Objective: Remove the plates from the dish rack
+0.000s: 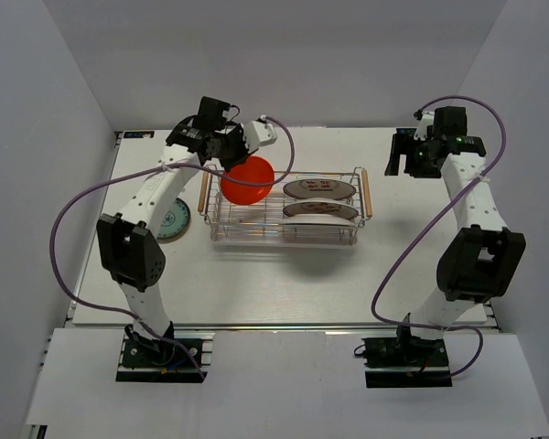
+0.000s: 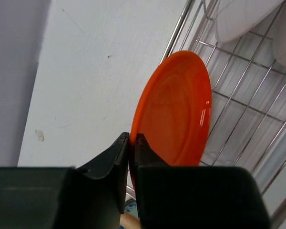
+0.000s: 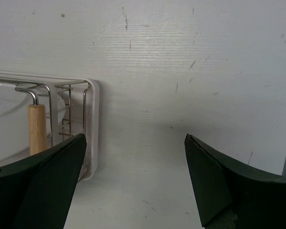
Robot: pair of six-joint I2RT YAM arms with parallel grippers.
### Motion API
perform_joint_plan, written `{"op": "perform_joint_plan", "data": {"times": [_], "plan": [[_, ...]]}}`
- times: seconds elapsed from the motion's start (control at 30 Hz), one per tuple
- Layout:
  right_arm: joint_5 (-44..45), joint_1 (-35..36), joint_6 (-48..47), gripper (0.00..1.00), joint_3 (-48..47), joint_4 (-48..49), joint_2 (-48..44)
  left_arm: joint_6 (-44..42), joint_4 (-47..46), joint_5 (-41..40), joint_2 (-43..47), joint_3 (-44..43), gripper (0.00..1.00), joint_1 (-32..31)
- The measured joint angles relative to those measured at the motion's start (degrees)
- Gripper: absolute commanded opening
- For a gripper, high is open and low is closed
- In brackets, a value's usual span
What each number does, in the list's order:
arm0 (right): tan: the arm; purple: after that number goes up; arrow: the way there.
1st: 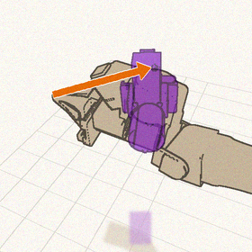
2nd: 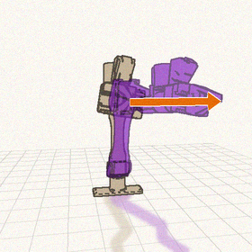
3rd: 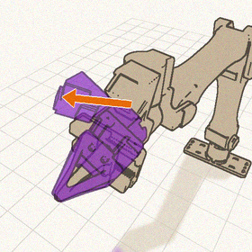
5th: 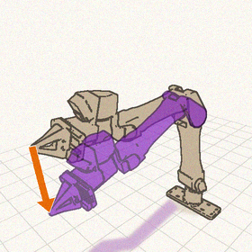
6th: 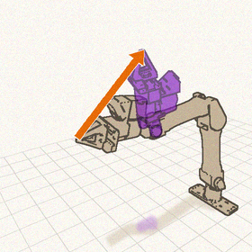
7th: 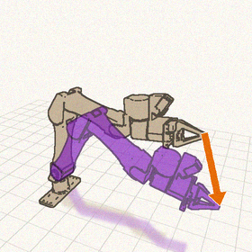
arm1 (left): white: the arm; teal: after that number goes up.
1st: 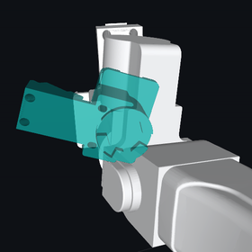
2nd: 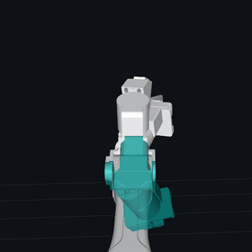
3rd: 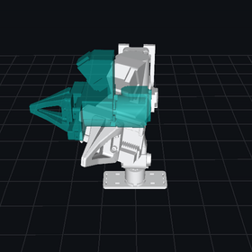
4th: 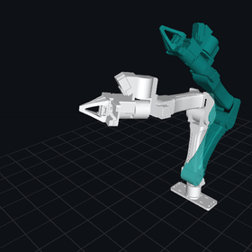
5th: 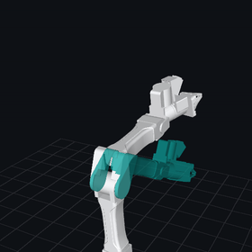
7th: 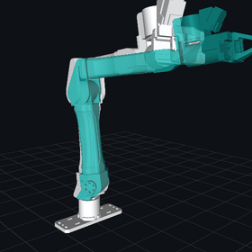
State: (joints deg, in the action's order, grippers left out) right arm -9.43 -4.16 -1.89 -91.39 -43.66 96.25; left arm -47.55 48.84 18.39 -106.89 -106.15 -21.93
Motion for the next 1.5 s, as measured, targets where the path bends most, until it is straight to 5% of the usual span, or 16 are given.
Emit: {"op": "perform_joint_plan", "data": {"times": [0.33, 0.67, 0.87, 1.13, 1.5], "plan": [[-1.40, 0.00, -0.04, 0.89, 0.00, 0.04, -3.87, 13.62, -10.56, -1.25, 10.43, 3.72, 0.00, 0.46], [-4.81, 0.00, 0.04, 0.89, 0.00, 0.26, -6.82, 54.66, -19.54, -34.58, 15.30, 7.06, 0.00, 4.74], [-6.19, 0.00, 0.46, 0.89, 0.00, 0.57, -6.86, 74.51, -16.06, -44.44, 21.18, 16.96, 0.00, 13.73], [-7.08, 0.00, 0.85, 0.89, 0.02, 0.70, -6.86, 89.79, -13.44, -44.28, 31.39, 33.92, 0.00, 25.97], [-7.02, 0.00, 1.25, 0.89, 0.22, 1.42, -6.86, 98.53, -14.67, -36.76, 32.39, 50.40, 0.00, 31.89]]}}
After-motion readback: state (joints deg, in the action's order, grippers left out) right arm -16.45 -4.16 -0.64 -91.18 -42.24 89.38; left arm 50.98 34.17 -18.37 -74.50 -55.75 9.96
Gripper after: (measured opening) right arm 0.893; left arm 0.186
